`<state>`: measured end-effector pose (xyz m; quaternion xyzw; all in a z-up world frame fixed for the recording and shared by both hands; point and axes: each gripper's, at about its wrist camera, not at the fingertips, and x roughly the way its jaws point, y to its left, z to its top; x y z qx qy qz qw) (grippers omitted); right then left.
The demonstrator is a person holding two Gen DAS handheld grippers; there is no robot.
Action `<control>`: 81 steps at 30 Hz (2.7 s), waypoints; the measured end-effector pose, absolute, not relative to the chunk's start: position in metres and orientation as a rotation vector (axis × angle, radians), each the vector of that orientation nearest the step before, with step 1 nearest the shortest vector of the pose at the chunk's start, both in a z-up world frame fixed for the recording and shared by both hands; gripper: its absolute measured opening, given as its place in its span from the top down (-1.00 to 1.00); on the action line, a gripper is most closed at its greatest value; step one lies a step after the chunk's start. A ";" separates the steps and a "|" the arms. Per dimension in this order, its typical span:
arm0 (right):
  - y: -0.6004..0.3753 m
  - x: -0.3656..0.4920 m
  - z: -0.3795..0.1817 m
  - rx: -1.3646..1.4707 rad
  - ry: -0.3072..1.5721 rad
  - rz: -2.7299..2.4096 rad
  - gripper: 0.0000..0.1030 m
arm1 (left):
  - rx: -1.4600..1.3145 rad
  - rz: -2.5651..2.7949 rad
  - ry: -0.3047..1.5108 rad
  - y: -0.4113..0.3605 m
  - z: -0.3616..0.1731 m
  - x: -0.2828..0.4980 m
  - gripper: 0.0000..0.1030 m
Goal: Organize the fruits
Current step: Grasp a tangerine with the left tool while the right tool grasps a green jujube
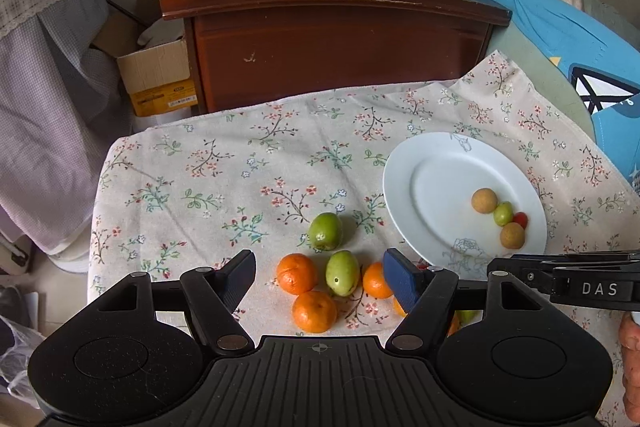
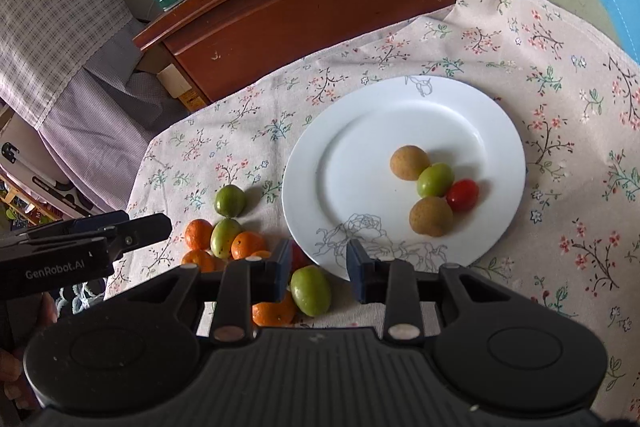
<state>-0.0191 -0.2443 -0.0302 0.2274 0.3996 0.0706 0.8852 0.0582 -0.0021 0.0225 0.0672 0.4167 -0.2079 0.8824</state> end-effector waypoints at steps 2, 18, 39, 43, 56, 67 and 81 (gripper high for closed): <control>-0.243 -0.022 -0.034 0.497 0.856 0.161 0.38 | 0.143 -0.422 0.890 0.003 0.015 0.059 -0.39; -0.231 -0.016 -0.056 0.522 0.924 0.143 0.39 | 0.138 -0.389 0.963 0.012 -0.015 0.063 -0.39; -0.223 -0.009 -0.061 0.535 0.919 0.156 0.48 | 0.161 -0.428 0.962 0.000 -0.040 0.069 0.03; -0.222 -0.009 -0.061 0.531 0.918 0.157 0.44 | 0.169 -0.428 0.955 -0.002 -0.040 0.068 0.03; -0.223 -0.009 -0.061 0.527 0.921 0.145 0.49 | 0.173 -0.453 0.945 -0.005 -0.039 0.064 0.32; -0.224 -0.011 -0.058 0.524 0.907 0.150 0.49 | 0.165 -0.463 0.933 -0.005 -0.036 0.061 0.43; -0.227 -0.012 -0.035 0.512 0.836 0.179 0.49 | 0.144 -0.481 0.835 -0.007 -0.002 0.053 0.43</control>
